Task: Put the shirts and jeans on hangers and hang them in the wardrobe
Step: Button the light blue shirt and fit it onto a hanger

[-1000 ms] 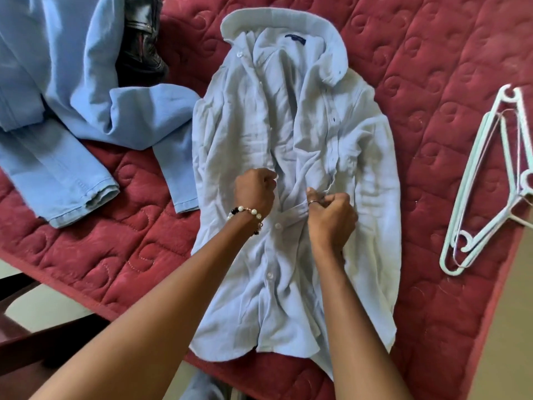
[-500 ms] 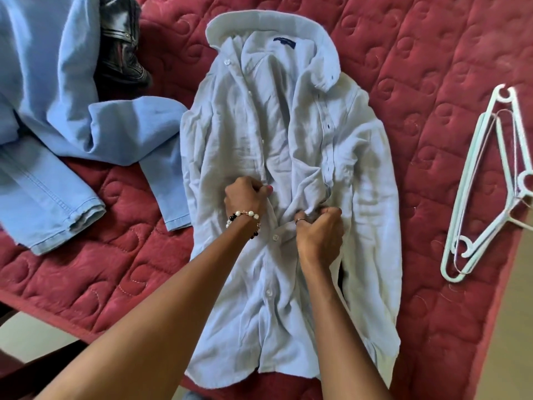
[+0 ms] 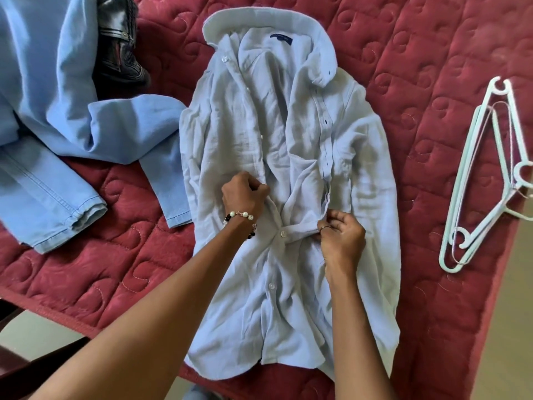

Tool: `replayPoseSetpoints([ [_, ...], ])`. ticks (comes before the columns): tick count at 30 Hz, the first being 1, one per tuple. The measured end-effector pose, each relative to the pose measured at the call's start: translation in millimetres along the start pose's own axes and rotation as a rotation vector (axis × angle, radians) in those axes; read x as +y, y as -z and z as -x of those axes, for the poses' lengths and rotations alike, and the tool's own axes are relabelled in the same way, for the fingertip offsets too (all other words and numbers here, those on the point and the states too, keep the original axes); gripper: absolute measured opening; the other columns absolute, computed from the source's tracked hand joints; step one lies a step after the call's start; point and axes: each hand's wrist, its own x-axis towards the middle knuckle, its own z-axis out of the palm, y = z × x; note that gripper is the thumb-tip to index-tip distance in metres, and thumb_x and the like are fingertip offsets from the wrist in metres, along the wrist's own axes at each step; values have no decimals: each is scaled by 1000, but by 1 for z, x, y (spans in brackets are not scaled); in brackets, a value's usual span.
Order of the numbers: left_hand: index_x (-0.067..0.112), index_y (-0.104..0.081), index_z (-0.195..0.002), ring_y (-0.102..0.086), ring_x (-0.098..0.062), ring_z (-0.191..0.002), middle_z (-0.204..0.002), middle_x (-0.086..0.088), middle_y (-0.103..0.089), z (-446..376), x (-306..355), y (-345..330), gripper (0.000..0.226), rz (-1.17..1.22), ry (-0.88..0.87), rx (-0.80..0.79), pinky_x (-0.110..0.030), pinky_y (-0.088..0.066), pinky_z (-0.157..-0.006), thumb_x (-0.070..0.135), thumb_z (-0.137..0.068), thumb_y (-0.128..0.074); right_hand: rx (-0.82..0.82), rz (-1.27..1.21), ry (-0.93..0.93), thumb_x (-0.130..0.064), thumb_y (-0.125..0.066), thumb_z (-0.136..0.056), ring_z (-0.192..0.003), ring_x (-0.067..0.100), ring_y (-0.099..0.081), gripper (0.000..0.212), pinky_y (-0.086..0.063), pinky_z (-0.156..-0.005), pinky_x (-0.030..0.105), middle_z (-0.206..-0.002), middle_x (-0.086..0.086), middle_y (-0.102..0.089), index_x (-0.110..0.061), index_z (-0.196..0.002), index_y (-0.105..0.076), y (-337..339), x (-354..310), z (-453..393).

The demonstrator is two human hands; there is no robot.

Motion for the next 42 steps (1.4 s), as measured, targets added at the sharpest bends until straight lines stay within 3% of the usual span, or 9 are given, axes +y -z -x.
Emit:
replayPoseSetpoints([
  [4,24,-57,-63,-66,-22,-67,-66,6,-65,2,2,4,14,149,40,-3,-38,-57,-71,18,-64,-71,92,-123,-38,-33,-69,-73,-76,21,-69,5,-57,-76,46,-75,-2,-71,-28,-71,-69,-8,-3,1],
  [9,21,-71,-74,-68,-18,-61,-67,0,-70,2,2,6,12,200,21,-9,-36,-60,-69,15,-66,-79,180,152,49,-40,-70,-83,-87,25,-63,30,-41,-70,26,-86,7,-71,-10,-84,-70,-18,-29,-3],
  [13,11,-74,-76,-66,-14,-53,-62,-1,-67,5,7,11,9,275,72,-45,-29,-60,-61,7,-71,-80,198,238,44,-29,-67,-87,-93,32,-63,20,-45,-73,31,-91,11,-72,-10,-87,-72,-20,-32,-10],
  [19,8,-72,-73,-66,-15,-54,-67,-8,-69,6,13,16,8,388,118,-123,-22,-57,-55,1,-75,-76,164,-138,146,-32,-66,-82,-57,24,-65,12,-57,-64,48,-64,5,-68,-23,-74,-68,-21,-35,3],
  [22,10,-71,-68,-68,-16,-56,-67,-9,-70,4,12,18,13,447,112,-158,-27,-59,-59,0,-75,-76,23,-110,272,-34,-66,-79,-60,20,-66,7,-56,-66,42,-65,1,-69,-28,-75,-66,-36,-50,14],
  [26,13,-72,-69,-72,-26,-67,-70,-13,-72,0,10,25,14,458,58,-214,-35,-60,-69,3,-76,-76,-135,75,334,-11,-71,-81,-68,14,-65,7,-54,-71,29,-79,7,-72,-7,-87,-72,-59,-61,16],
  [35,4,-72,-79,-71,-27,-69,-76,-20,-71,-7,11,32,4,475,81,-280,-37,-60,-66,4,-78,-75,-200,172,397,-10,-68,-87,-80,11,-66,19,-49,-72,12,-94,7,-74,-4,-104,-73,-64,-61,13],
  [39,6,-72,-77,-67,-18,-59,-67,-14,-70,-7,16,30,4,355,57,-261,-30,-60,-59,7,-79,-75,-69,211,435,-6,-69,-81,-76,21,-68,14,-53,-74,30,-85,11,-74,-3,-94,-74,-65,-58,14],
  [42,4,-72,-78,-67,-20,-57,-65,-13,-69,-3,20,30,3,325,-4,-239,-29,-59,-57,5,-81,-72,91,352,541,-2,-65,-74,-74,33,-63,7,-38,-69,32,-76,14,-69,-4,-79,-70,-69,-55,17],
])
